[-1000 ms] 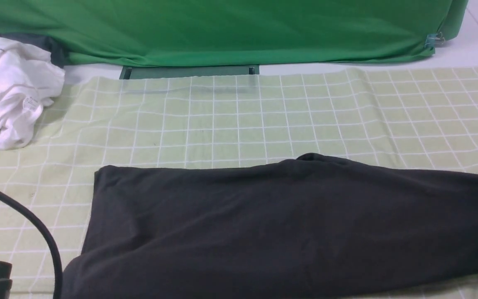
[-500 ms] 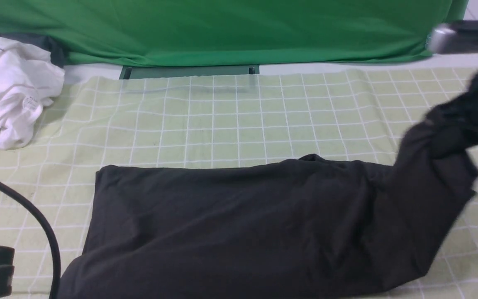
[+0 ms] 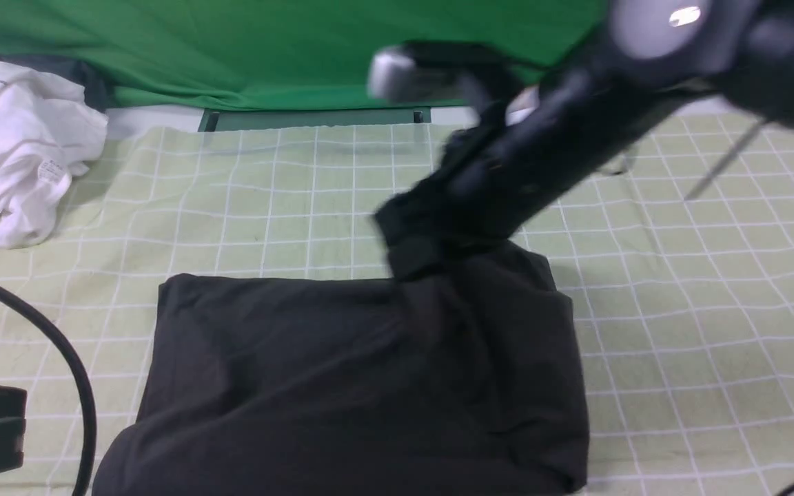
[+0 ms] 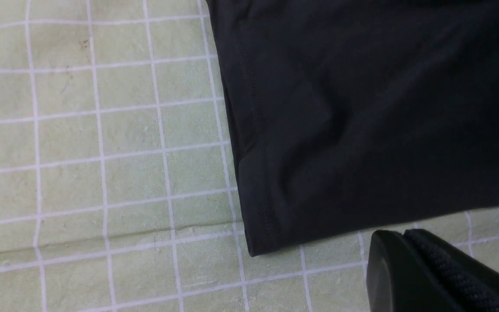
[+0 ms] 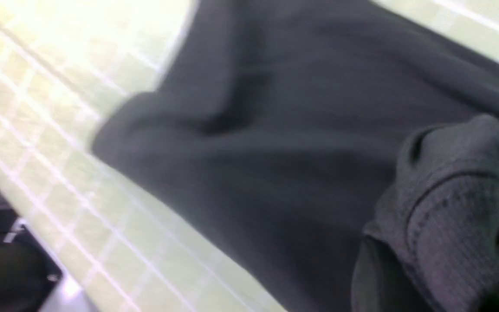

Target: Fold a long-sleeved shirt over a green coffee tablecloth.

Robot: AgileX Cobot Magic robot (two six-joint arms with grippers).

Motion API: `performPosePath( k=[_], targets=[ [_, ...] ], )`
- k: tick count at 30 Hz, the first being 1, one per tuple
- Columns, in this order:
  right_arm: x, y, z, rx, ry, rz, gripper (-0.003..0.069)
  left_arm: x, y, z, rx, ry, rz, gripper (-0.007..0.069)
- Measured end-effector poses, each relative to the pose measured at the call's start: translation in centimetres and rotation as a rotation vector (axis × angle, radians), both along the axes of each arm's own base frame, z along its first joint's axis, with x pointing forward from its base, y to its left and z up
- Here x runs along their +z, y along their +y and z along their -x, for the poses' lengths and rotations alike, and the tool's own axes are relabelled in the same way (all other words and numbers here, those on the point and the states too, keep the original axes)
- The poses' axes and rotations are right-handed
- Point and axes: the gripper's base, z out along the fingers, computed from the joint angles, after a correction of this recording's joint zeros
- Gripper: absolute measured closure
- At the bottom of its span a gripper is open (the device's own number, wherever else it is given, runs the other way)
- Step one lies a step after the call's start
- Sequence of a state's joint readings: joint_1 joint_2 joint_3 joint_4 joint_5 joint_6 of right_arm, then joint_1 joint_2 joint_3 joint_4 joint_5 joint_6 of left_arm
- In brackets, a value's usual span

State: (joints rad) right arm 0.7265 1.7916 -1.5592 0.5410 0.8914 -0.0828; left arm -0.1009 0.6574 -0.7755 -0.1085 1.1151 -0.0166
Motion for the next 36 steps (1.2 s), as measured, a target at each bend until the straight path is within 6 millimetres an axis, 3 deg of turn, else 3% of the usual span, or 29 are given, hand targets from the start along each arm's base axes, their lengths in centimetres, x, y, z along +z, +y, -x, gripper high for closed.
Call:
performPosePath(
  k=[2,6,10,17,20,21,25,28,33,36],
  targets=[
    [-0.5,1.3,0.0,0.016,0.005,-0.01,0.0597,0.0,0.0,0.0,0.001,0.0,0.001,0.0613],
    [-2.6,6.3,0.7,0.081,0.031,-0.02,0.0597,0.0,0.0,0.0,0.001,0.0,0.001,0.0613],
    [-3.9,9.7,1.2,0.108,0.039,-0.035,0.0597,0.0,0.0,0.0,0.001,0.0,0.001,0.0613],
    [-6.5,13.2,1.2,0.07,0.062,-0.073,0.0578,0.0,0.0,0.0,0.002,0.0,0.002,0.0613],
    [-8.1,14.2,1.1,0.041,0.096,-0.091,0.0515,0.0,0.0,0.0,0.003,0.001,0.002,0.0613],
    [-8.6,14.6,1.2,0.032,0.113,-0.104,0.0427,0.0,0.0,0.0,0.003,0.001,0.002,0.0613],
    [-8.8,14.8,1.5,0.046,0.125,-0.106,0.0279,0.0,0.0,0.0,0.003,0.001,0.002,0.0613],
    [-7.7,14.3,1.8,0.097,0.117,-0.094,0.0213,0.0,0.0,0.0,0.003,0.001,0.002,0.0613],
    [-3.8,11.7,1.4,0.204,0.017,-0.039,0.0235,0.0,0.0,0.0,0.004,0.001,0.003,0.0613],
    [-2.5,9.8,0.8,0.227,-0.055,0.055,0.033,-0.1,0.0,-0.2,0.011,0.011,0.007,0.0613]
  ],
)
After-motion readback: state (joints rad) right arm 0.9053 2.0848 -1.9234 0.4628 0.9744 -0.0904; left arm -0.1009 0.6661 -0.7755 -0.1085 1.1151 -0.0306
